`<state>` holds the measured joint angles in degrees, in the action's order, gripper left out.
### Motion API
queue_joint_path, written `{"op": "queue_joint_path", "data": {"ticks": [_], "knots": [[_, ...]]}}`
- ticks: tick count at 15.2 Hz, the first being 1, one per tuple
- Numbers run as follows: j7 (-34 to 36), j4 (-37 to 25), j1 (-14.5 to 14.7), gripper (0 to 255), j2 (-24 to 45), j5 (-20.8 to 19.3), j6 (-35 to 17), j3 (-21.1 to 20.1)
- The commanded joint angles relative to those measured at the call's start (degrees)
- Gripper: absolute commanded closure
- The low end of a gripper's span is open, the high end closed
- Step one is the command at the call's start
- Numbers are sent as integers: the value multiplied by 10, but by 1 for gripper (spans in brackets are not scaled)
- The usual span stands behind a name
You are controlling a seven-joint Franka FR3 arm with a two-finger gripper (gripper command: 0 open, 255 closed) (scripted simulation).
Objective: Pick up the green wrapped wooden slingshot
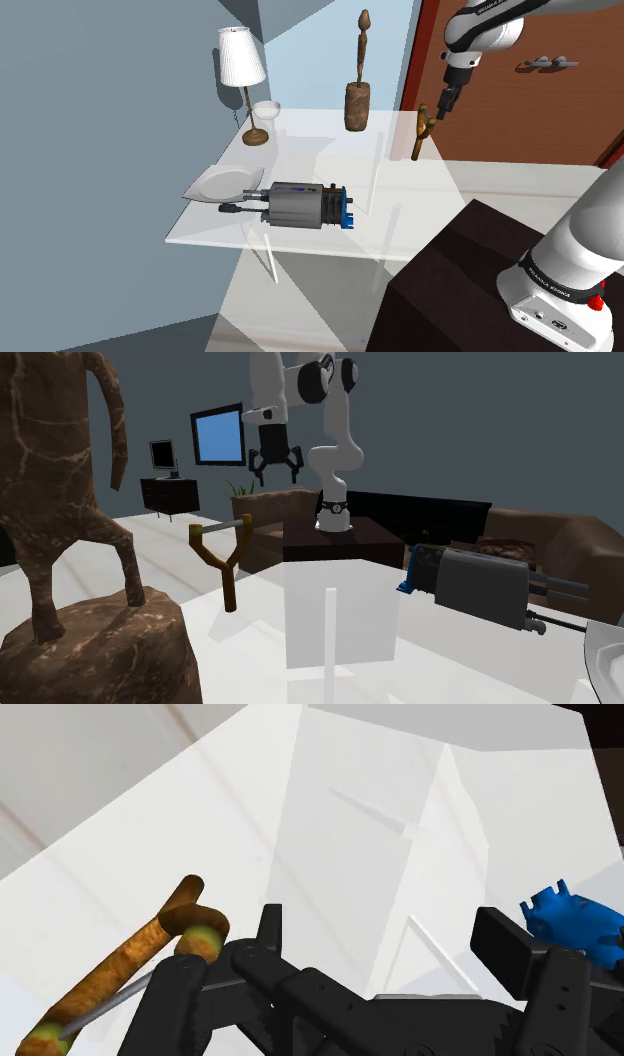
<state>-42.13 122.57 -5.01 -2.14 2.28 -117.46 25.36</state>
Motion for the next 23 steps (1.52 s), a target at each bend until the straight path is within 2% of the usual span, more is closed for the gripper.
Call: {"op": "queue_joint_path", "data": {"ticks": [1, 9, 18, 19, 23], "knots": [[-36, -31, -5, 0, 51, 24, -16, 8], [-144, -178, -58, 0, 224, 108, -25, 5], [-158, -159, -64, 0, 255, 127, -72, -4], [-158, -159, -64, 255, 256, 127, -72, -4], [-157, -159, -64, 255, 255, 127, -72, -4]]}}
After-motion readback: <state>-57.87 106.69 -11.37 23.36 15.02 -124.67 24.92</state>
